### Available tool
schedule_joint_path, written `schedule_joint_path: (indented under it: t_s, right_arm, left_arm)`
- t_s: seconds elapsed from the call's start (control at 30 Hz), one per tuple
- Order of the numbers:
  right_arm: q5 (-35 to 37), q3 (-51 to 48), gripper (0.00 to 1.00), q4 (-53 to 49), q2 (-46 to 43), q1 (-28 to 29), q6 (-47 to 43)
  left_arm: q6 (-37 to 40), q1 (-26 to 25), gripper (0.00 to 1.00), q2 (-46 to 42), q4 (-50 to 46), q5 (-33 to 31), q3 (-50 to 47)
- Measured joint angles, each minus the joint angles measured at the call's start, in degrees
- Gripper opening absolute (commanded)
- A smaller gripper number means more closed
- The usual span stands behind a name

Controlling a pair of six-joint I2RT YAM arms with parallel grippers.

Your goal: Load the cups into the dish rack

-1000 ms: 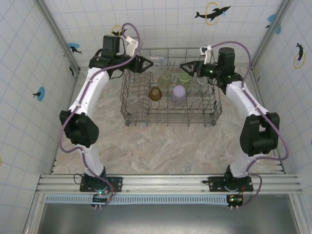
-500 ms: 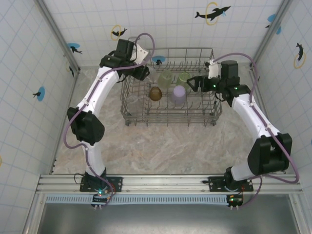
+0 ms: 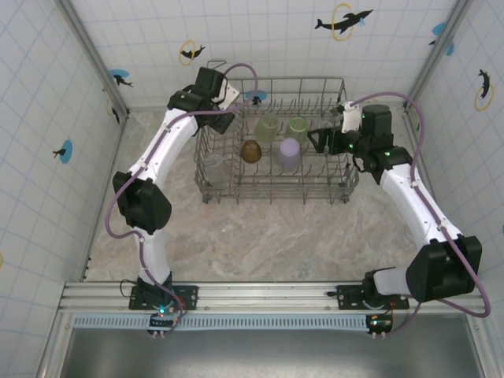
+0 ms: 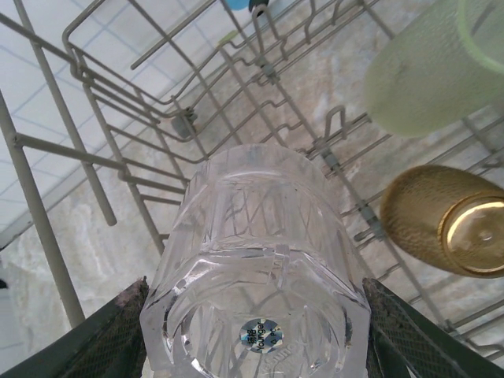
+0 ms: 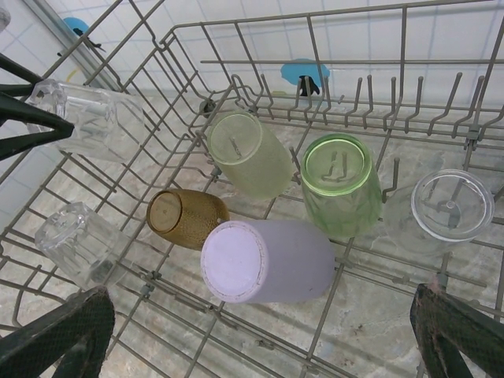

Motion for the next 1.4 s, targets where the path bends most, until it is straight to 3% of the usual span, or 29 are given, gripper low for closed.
schedule_joint_path:
  t_s: [0.3, 1.27, 1.33, 1.4]
  right_arm:
    - [0.2, -1.9, 1.00, -0.1, -0.3, 0.0, 0.0]
    - [0.8, -3.7, 1.00, -0.1, -1.4, 1.2, 0.0]
    - [0.8, -3.7, 1.00, -0.1, -1.4, 1.2, 0.0]
    - [0.8, -3.7, 1.00, -0.2, -1.4, 1.2, 0.0]
  left_arm:
    - [2.2, -2.4, 0.00, 0.0, -0.3, -1.0, -5.5]
    - [6.6, -2.5, 0.00, 0.9, 2.3, -8.0, -11.5]
    - [6.6, -2.6, 0.11, 1.2, 2.9, -8.2, -11.5]
    - [6.6, -2.6, 0.15, 1.4, 3.2, -8.5, -11.5]
